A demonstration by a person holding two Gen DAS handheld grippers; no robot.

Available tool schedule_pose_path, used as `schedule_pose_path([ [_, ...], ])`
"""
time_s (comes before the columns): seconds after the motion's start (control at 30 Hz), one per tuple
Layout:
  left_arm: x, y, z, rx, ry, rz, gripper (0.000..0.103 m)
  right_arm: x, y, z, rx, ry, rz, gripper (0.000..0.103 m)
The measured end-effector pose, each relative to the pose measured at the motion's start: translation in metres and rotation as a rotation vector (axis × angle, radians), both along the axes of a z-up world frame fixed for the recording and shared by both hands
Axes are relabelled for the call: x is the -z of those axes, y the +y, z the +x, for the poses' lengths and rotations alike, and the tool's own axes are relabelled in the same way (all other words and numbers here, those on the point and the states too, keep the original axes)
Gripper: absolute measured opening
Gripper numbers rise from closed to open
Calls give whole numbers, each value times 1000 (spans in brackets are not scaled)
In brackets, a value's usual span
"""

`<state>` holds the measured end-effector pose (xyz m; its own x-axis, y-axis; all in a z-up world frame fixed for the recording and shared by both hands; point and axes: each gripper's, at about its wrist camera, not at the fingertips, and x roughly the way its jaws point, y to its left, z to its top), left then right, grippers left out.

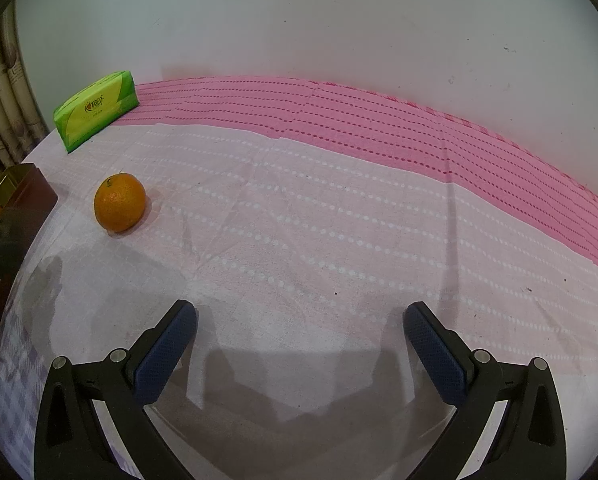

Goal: Organize fruits
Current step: 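Carry the dark wrinkled fruit with the left tool over the tin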

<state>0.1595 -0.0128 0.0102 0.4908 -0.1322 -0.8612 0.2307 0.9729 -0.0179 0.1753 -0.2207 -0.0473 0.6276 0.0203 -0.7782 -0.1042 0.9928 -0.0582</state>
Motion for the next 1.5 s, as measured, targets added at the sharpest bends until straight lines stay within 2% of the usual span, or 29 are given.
schedule_pose_path([
  [0.57, -34, 57, -31, -102, -47, -49, 38, 0, 0, 0, 0, 0, 0, 103],
  [1.07, -28, 121, -41, -238, -29, -13, 38, 0, 0, 0, 0, 0, 0, 103],
  [1.5, -20, 167, -47, -326, 1, -16, 38, 0, -1, 0, 0, 0, 0, 103],
])
